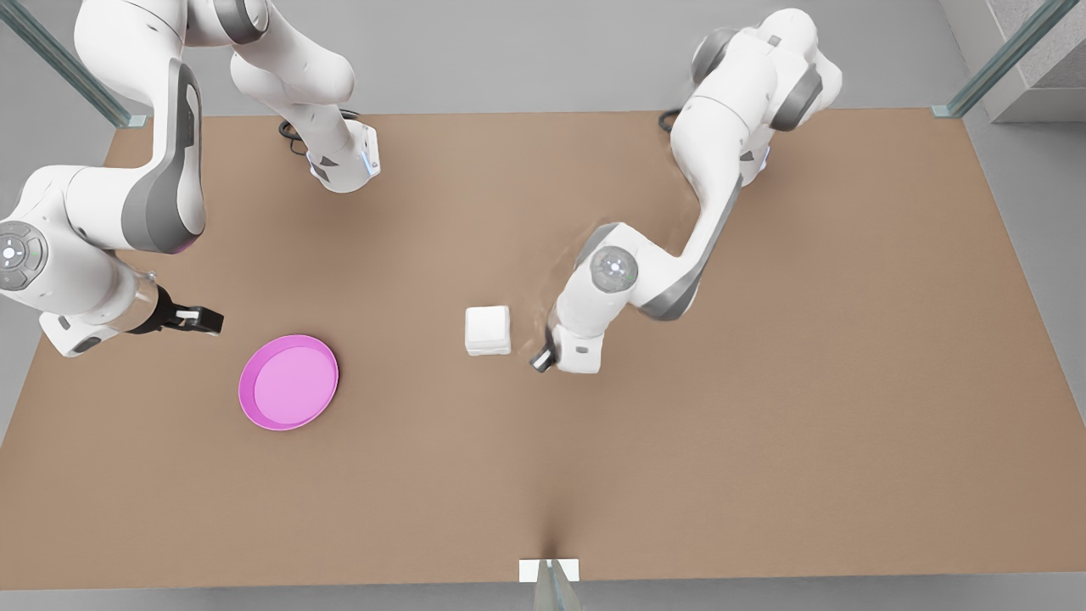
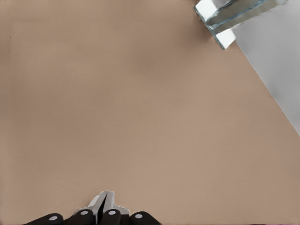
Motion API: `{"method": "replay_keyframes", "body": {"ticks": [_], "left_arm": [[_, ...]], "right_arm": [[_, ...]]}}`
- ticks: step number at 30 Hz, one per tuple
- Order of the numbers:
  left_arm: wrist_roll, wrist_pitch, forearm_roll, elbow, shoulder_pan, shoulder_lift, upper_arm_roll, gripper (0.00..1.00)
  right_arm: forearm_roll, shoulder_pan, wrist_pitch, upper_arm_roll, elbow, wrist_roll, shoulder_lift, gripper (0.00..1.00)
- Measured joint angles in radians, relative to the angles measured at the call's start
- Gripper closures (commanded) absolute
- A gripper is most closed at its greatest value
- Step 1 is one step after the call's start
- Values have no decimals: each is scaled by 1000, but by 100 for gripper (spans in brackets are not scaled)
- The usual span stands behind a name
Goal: Pack egg into the box and close the box lid
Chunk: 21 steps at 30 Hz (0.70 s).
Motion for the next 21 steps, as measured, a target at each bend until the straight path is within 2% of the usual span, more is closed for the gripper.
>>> {"method": "replay_keyframes", "body": {"ticks": [1,3,5,6,9,21], "left_arm": [[58,-112,19,43,157,-13,4,0],[204,-317,91,91,298,-113,4,0],[352,-488,174,75,322,-292,1,0],[420,-544,203,11,320,-393,0,0],[603,-647,255,-115,311,-533,-6,0],[1092,-789,301,-149,315,-563,-15,0]], "right_arm": [[0,0,0,0,0,-4,0,0],[0,-1,0,0,0,-13,-1,0],[0,-1,0,0,0,-20,0,0],[0,-1,0,0,0,-23,-1,0],[1,0,0,0,0,-32,0,0],[-16,12,-31,0,4,-56,1,0]]}}
